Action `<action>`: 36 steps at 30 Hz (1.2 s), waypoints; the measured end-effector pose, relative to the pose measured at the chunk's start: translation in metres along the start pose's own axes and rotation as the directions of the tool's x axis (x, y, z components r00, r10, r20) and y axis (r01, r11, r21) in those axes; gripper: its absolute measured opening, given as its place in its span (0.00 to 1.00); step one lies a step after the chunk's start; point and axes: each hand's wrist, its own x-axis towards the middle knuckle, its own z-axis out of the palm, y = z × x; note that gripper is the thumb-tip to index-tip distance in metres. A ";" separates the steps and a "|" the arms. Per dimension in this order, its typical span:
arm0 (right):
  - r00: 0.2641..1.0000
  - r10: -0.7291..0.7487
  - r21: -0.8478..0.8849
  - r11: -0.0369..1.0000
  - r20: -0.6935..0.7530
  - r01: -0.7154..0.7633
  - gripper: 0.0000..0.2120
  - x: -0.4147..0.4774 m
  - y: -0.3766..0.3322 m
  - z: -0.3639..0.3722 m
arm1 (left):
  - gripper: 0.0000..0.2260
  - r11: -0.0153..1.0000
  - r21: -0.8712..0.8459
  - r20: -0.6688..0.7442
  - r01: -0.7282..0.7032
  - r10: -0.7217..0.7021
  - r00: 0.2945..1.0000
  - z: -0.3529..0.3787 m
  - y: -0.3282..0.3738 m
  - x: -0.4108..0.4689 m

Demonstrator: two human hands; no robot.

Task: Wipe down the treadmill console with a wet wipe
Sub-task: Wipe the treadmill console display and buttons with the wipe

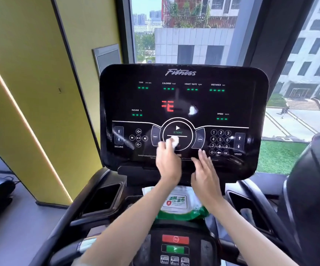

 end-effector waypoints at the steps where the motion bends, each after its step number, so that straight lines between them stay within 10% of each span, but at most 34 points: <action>1: 1.000 0.009 0.001 1.000 -0.006 -0.009 0.22 -0.001 0.004 -0.002 | 0.16 0.995 -0.007 0.084 -0.098 0.098 0.992 0.006 0.007 -0.005; 6: 0.997 0.075 0.003 0.997 -0.033 -0.075 0.22 -0.005 0.015 -0.004 | 0.22 0.941 -0.090 0.110 -0.325 0.334 0.936 -0.011 0.007 0.000; 13: 0.997 0.084 -0.085 0.993 0.003 -0.083 0.20 -0.011 0.012 0.001 | 0.14 0.950 -0.114 -0.190 0.291 -0.309 0.932 -0.066 -0.056 0.053; 21: 0.996 0.094 -0.076 0.993 -0.013 -0.094 0.18 -0.010 0.035 -0.021 | 0.14 0.994 -0.074 0.057 0.078 -0.074 0.996 0.026 0.026 -0.008; 25: 0.990 0.133 -0.078 0.987 -0.053 -0.137 0.15 -0.016 0.058 -0.041 | 0.14 0.965 -0.072 0.340 -0.254 0.263 0.903 0.055 0.072 -0.029; 28: 0.983 0.171 -0.082 0.981 -0.065 -0.176 0.15 -0.018 0.080 -0.053 | 0.18 0.883 -0.084 0.126 -0.461 0.469 0.874 0.038 0.088 -0.017; 31: 0.980 0.191 -0.059 0.979 -0.055 -0.194 0.14 -0.016 0.093 -0.060 | 0.18 0.941 -0.174 -0.171 -0.292 0.263 0.950 0.007 0.084 0.025; 36: 0.983 0.183 -0.028 0.983 0.003 -0.183 0.13 -0.010 0.099 -0.069 | 0.18 0.989 -0.143 -0.218 0.030 -0.061 0.974 0.008 0.079 0.077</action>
